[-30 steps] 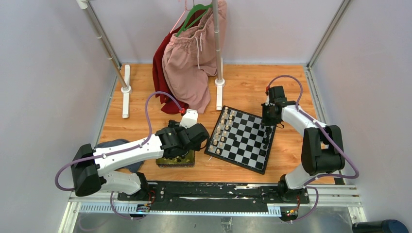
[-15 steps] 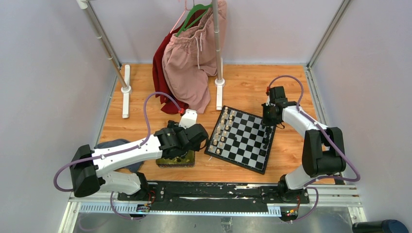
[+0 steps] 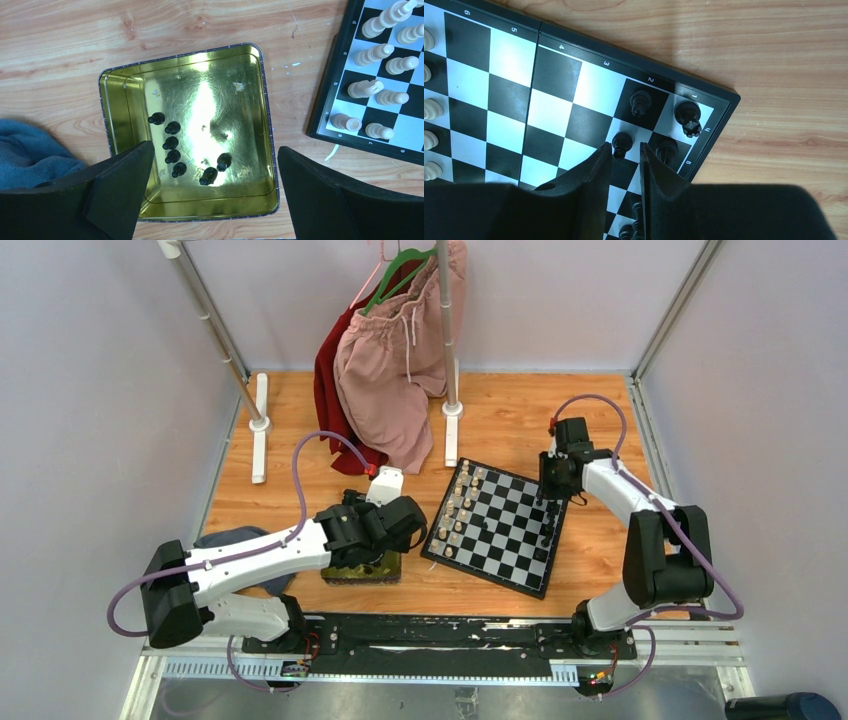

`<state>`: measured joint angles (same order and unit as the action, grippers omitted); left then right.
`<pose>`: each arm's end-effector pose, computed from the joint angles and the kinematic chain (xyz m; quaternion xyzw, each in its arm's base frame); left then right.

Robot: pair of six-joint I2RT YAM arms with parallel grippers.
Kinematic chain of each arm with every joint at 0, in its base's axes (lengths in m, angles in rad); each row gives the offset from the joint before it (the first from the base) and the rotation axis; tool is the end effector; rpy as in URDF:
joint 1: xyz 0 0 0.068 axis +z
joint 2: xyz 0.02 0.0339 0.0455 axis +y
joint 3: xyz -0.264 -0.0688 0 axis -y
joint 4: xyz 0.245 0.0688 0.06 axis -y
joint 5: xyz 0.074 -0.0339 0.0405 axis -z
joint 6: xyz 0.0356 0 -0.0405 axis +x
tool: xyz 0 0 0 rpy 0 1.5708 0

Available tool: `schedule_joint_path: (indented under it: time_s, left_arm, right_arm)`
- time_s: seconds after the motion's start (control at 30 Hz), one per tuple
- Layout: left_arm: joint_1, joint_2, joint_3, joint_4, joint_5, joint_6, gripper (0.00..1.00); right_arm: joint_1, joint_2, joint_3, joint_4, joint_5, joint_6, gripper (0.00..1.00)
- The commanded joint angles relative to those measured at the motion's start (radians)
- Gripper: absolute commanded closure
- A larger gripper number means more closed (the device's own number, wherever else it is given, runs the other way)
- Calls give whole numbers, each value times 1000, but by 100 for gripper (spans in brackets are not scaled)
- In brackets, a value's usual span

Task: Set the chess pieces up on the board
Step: Place the chess piece on the chessboard.

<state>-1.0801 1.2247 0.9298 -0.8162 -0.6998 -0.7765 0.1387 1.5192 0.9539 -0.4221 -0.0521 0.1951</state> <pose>0.1273 -0.1896 0.2573 0.0611 0.9160 0.0287 0.3955 0.3026 0.0441 0.2051 0.0195 0.9573 0.0724 0.2793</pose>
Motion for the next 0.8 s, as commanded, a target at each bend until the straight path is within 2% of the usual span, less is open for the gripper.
schedule_joint_path:
  time_s: [0.0,0.27,0.53,0.77]
  left_arm:
    - [8,-18,-14,6,-8,-14,0]
    - [8,-17,-12,6,-4,-17,0]
    - [8,-39,-22,6,-9,-23,0]
    - [8,-78,-49,5,-6,-40,0]
  right_arm:
    - [-6,-72,16,-44,27,3,68]
    - [54,-125,58,-92,30,8,69]
    - [348,-158,84,-106,47,-35,68]
    - [476,-148,24,-54,6,-54,67]
